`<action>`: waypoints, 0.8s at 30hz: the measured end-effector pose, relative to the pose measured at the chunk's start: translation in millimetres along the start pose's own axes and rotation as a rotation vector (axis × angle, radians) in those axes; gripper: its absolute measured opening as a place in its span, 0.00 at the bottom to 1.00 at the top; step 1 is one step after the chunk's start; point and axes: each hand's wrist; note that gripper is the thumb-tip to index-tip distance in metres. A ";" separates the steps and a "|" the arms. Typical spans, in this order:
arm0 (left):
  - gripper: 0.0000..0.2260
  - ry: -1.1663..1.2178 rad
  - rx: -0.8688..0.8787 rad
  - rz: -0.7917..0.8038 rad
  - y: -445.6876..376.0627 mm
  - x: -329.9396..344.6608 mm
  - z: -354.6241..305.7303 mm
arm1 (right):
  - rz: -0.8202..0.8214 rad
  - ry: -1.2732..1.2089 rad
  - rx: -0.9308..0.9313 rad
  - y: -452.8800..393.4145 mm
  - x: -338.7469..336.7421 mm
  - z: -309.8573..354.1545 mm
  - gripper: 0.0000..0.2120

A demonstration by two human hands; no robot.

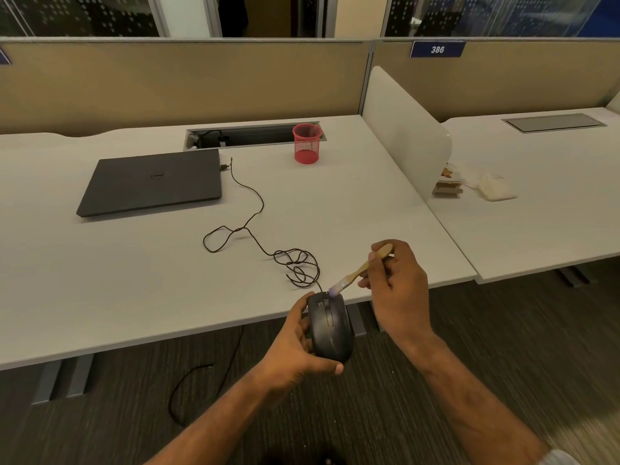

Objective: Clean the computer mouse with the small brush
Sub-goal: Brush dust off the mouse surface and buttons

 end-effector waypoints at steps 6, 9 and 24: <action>0.55 0.081 0.012 0.012 -0.3 2.0 -5.3 | -0.002 -0.080 -0.024 4.8 -10.5 2.6 0.05; 0.51 0.151 -0.003 0.013 -0.2 4.5 -9.5 | -0.004 -0.110 -0.024 8.2 -16.1 4.2 0.09; 0.16 0.436 -0.112 -0.243 -25.9 8.1 -31.0 | -0.015 -0.103 -0.132 31.2 -36.5 -13.0 0.11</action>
Point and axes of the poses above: each hand's wrist, its own y-axis away from the middle knuckle, its own x-axis out of the palm, z = x × y, and after that the axes turned 15 degrees about y, right-handed
